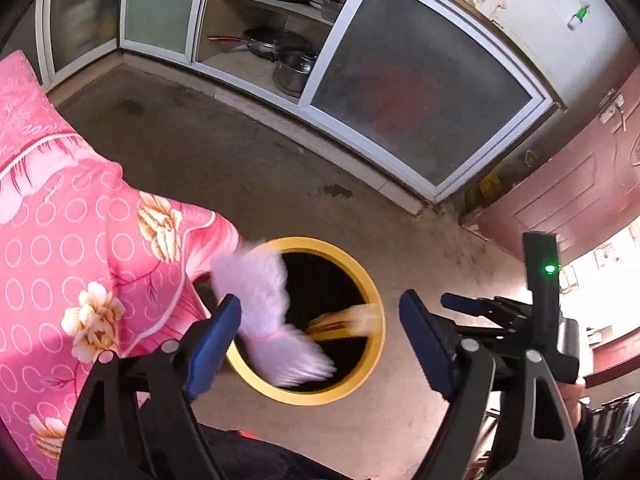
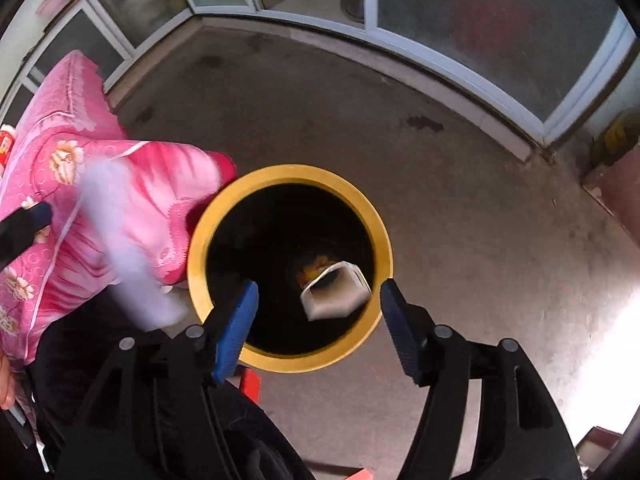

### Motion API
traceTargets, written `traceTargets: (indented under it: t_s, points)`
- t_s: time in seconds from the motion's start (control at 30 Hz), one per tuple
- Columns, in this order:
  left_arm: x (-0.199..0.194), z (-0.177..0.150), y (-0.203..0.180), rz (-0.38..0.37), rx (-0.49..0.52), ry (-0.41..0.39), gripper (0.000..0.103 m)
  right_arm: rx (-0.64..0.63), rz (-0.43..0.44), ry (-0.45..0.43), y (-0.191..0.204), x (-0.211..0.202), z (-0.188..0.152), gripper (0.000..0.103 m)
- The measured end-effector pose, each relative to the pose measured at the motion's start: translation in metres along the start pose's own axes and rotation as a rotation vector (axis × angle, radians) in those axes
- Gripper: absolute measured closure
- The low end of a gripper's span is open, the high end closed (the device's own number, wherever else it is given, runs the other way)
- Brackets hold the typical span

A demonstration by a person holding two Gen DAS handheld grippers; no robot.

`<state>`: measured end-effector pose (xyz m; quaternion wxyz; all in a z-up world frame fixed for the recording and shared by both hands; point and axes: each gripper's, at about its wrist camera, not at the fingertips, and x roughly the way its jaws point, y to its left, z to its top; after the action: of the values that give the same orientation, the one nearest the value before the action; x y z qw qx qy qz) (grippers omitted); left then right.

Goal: Collect trash
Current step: 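Open both tools to drop the sleeve and box into the bin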

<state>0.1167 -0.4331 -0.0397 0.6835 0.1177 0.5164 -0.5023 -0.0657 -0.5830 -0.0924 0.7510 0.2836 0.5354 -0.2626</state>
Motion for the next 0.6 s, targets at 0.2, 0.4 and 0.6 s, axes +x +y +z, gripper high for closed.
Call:
traceTargets:
  t_s: [0.2, 0.4, 0.6]
  points:
    - [-0.032, -0.010, 0.000, -0.048, -0.001, -0.061, 0.021, 0.029, -0.016, -0.064, -0.009, -0.024, -0.003, 0.043]
    - [-0.098, -0.023, 0.018, -0.032, -0.005, -0.178, 0.021, -0.034, 0.027, -0.238, 0.017, -0.074, 0.003, 0.043]
    - [-0.192, -0.051, 0.065, 0.061, -0.055, -0.343, 0.015, -0.229, 0.154, -0.379, 0.104, -0.116, 0.007, 0.038]
